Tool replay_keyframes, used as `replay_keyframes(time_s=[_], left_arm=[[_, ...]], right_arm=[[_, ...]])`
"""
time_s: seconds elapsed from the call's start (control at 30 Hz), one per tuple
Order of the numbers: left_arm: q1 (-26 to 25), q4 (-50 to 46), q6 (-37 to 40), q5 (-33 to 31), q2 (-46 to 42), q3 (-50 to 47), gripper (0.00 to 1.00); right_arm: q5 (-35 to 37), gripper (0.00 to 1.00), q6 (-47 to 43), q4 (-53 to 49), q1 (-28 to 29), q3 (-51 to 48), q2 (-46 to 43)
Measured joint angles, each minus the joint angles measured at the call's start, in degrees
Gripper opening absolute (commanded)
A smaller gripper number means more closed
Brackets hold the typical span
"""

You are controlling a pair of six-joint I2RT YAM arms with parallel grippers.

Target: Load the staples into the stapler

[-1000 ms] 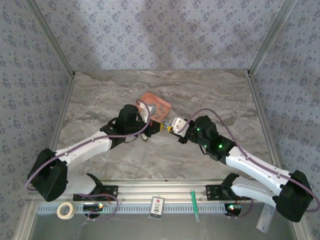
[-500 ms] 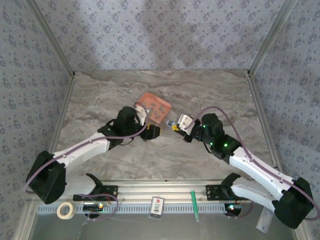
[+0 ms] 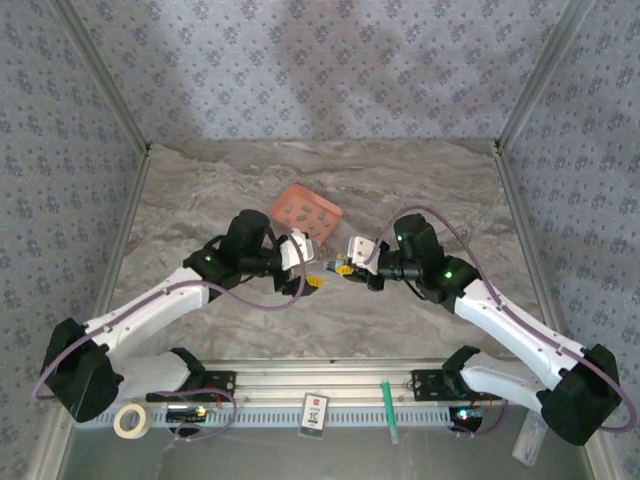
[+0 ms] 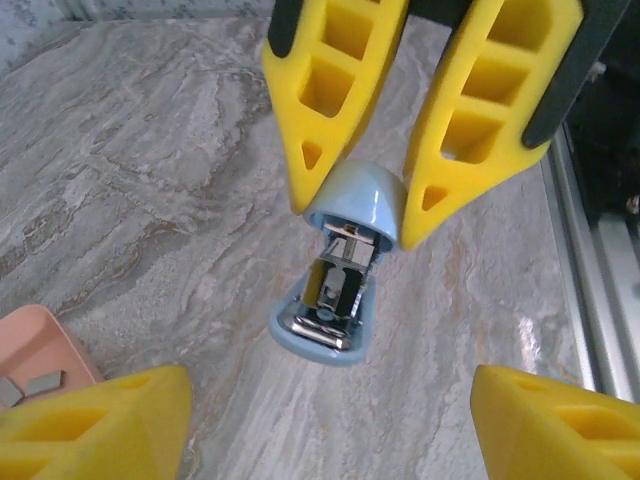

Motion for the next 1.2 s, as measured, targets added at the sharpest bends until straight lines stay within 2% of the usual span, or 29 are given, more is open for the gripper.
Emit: replay_keyframes(time_s=[0.13,0.2,0.37,0.47,0.6,0.73,0.83,1.0,1.2], left_arm=[[0.0,-0.63,3.78,1.46,1.95,0.9,0.68],[0.0,-0.83,4.96,2.54,2.97,1.81,0.62],[-0.24,-0.57,6.05,4.46,4.09,2.49,0.56],[-0.42,-0.55,6.36,5.14,4.85,2.6,0.48],[-0.42,-0.52,6.47,5.57,5.66,3.08,0.46],[-0.42,-0.33,6.47,6.29,5.73,3.63,0.4],[-0.42,-0.44,6.47,7.23,6.08,4.2,0.33],[-0.07,-0.31,5.9,8.85,6.29,4.44,0.14],[1.55,2.73,3.65,11.23,6.08,3.65,0.04]], right_arm=[[-2.32,0.04,-0.7,-1.01,0.0,1.14,1.22],[-3.06,0.04,-0.87,-1.11,0.0,1.33,1.27],[-4.28,0.04,-0.92,-1.18,0.0,1.64,1.33],[-4.61,0.04,-0.87,-1.16,0.17,2.08,1.46],[-4.96,0.04,-0.85,-0.98,0.2,2.25,1.6],[-5.33,0.03,-0.85,-0.98,0.28,2.34,1.7],[-5.46,0.03,-0.87,-0.94,0.26,2.36,1.75],[-6.16,0.04,-0.37,-0.57,-0.55,2.34,1.7],[-9.64,0.05,1.97,3.15,-3.8,0.02,-0.59]])
